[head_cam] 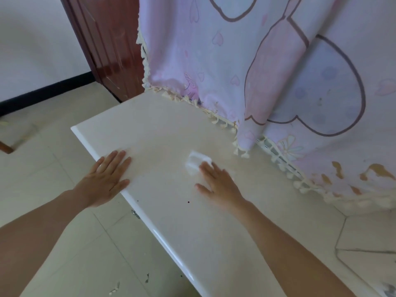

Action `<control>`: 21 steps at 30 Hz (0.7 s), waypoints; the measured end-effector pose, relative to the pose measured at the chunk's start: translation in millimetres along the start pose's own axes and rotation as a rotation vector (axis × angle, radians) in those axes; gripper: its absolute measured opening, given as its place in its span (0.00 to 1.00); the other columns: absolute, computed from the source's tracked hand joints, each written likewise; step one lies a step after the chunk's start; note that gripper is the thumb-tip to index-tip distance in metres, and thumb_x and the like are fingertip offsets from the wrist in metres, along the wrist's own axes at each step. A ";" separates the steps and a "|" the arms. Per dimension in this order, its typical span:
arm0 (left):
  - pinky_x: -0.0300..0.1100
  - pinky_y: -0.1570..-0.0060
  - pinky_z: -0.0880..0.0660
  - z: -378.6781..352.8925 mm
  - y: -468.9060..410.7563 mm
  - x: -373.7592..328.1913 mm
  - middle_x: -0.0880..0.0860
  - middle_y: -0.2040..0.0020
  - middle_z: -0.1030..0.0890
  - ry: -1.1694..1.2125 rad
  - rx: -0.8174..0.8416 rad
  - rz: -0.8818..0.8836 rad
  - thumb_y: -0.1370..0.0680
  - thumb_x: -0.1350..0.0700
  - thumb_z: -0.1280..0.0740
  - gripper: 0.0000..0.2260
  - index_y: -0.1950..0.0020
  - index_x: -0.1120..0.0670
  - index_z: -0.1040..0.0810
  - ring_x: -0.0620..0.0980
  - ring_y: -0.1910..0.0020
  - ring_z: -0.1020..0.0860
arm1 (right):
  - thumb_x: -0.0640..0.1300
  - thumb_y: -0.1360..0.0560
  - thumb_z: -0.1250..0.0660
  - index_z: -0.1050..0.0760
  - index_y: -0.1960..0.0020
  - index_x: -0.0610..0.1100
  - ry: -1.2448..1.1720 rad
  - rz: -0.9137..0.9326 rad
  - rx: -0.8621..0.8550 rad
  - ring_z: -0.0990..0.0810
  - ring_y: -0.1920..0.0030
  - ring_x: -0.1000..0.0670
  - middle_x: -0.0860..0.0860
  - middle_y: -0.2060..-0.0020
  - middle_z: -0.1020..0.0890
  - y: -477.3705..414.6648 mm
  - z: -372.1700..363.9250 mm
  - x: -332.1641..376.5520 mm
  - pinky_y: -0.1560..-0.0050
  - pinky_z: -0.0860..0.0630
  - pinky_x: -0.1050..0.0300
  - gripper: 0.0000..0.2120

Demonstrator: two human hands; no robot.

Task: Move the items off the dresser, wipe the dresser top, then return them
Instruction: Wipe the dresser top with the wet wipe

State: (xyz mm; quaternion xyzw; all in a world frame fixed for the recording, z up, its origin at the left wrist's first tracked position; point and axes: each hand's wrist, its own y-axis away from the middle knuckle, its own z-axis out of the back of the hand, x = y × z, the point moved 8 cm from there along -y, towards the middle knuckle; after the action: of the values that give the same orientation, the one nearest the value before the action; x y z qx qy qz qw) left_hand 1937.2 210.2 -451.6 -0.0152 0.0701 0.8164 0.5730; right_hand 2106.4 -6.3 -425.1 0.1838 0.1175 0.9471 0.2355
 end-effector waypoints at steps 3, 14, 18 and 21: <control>0.36 0.31 0.69 1.0 1.7 -1.0 0.58 0.27 0.40 -0.040 0.080 -0.003 0.22 0.38 0.64 0.32 0.26 0.58 0.48 0.44 0.26 0.61 | 0.59 0.21 0.53 0.56 0.25 0.46 -0.014 -0.111 0.052 0.60 0.25 0.51 0.51 0.25 0.57 -22.4 8.3 -4.5 0.27 0.59 0.50 0.30; 0.36 0.34 0.74 1.5 -0.3 -3.4 0.56 0.25 0.52 -0.094 0.079 -0.021 0.28 0.34 0.73 0.40 0.26 0.59 0.53 0.51 0.26 0.61 | 0.67 0.27 0.62 0.32 0.35 0.46 0.105 0.018 0.012 0.29 0.34 0.49 0.50 0.35 0.26 -14.5 -35.4 85.2 0.38 0.28 0.49 0.35; 0.44 0.30 0.58 -1.8 -0.1 0.0 0.56 0.32 0.31 -0.133 0.270 -0.011 0.19 0.44 0.60 0.26 0.31 0.56 0.35 0.54 0.27 0.44 | 0.65 0.30 0.52 0.34 0.37 0.49 0.099 0.069 0.010 0.26 0.37 0.53 0.55 0.38 0.24 -0.4 -37.5 90.8 0.47 0.22 0.53 0.29; 0.46 0.30 0.57 3.3 -0.8 -6.7 0.57 0.26 0.42 -0.080 0.186 -0.069 0.19 0.43 0.60 0.27 0.28 0.56 0.39 0.54 0.25 0.55 | 0.70 0.29 0.69 0.37 0.32 0.44 0.085 -0.129 -0.038 0.30 0.33 0.47 0.48 0.32 0.30 -31.6 -12.0 66.4 0.39 0.28 0.50 0.42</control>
State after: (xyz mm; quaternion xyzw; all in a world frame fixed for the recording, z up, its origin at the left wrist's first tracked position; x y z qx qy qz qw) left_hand 1940.4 204.7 -447.8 0.0684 0.1220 0.7861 0.6021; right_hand 2059.7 51.8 -426.2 0.1311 0.1210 0.9389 0.2943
